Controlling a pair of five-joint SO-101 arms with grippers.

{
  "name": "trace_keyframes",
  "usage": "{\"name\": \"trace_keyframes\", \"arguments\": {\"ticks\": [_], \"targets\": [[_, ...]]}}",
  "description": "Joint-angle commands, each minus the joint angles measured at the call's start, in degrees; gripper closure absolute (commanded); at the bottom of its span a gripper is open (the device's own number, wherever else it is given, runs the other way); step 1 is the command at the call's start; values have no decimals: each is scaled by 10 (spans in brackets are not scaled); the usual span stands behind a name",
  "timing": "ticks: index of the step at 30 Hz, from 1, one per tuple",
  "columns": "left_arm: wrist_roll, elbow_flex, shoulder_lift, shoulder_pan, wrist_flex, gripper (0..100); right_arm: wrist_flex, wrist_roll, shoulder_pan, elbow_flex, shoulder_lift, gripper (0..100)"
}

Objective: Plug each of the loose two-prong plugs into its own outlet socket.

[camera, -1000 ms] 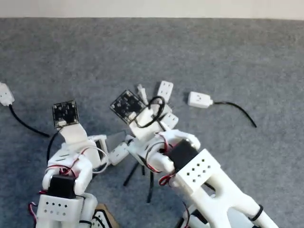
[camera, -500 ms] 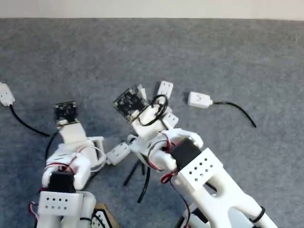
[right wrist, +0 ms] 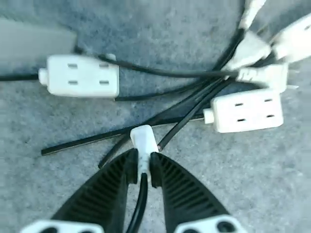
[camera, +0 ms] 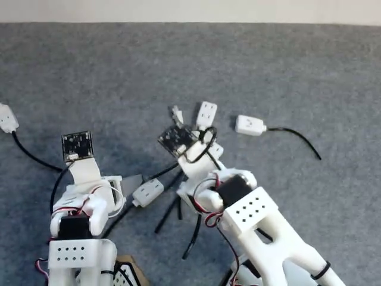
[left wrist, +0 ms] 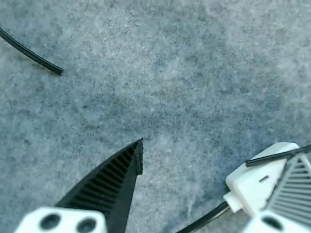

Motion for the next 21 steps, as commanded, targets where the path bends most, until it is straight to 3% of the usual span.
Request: {"name": "trace_keyframes", "arguments": {"ticks": [1,11,17,21], "targets": [[-8,1,-1,-1,-10,575,-44,6,7,29,-24,994],[-31,51,-1,-1,-17,575,-48,6,7,32,-24,994],[-27,87,-1,-29,-105,661,-46,6,7,32,-24,994],[-1,73,-2,-77,-145,643,-45,6,7,30,-24,994]]}}
